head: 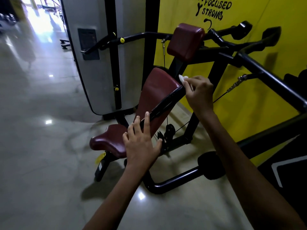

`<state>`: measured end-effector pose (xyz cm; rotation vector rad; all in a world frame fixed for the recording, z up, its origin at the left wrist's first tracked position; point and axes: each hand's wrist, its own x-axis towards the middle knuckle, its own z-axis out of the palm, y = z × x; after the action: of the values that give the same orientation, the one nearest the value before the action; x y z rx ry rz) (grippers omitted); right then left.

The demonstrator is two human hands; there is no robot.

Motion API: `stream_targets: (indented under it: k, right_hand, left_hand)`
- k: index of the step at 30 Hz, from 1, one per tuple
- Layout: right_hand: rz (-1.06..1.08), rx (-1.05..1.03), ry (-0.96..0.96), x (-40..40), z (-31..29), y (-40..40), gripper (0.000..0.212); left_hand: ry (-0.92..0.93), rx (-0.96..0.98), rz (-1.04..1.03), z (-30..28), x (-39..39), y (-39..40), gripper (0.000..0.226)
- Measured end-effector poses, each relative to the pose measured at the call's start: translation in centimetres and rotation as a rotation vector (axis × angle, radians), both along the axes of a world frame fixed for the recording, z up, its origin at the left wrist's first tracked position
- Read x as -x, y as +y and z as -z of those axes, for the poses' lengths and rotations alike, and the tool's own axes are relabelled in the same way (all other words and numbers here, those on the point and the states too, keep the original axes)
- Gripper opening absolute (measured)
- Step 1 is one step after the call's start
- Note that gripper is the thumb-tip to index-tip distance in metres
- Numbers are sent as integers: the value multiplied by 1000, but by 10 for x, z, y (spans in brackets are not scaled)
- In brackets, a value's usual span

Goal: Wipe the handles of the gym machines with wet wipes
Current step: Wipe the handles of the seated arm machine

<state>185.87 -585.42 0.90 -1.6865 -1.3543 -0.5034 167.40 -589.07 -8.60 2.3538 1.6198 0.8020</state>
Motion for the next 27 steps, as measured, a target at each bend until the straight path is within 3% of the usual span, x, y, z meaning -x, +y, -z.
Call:
stream_targets:
  k: [6, 12, 18, 23, 27]
  right_hand:
    - [-70, 8, 3, 4, 2, -6, 26]
    - [-199, -28, 309, 0, -11, -5, 23]
    - [-191, -34, 147, 2, 7, -9, 26]
    - [-252, 49, 488, -12, -6, -5, 24]
    - [-138, -14, 253, 3, 11, -19, 30]
  left_hand:
    - [-5, 5, -2, 1, 0, 1, 90]
    - [-21, -4, 2, 2, 1, 0, 91]
    - [-8, -31, 12, 4, 1, 1, 93]
    - [-26, -29, 10, 3, 1, 1, 93]
    - [-7, -44, -12, 4, 1, 1, 94]
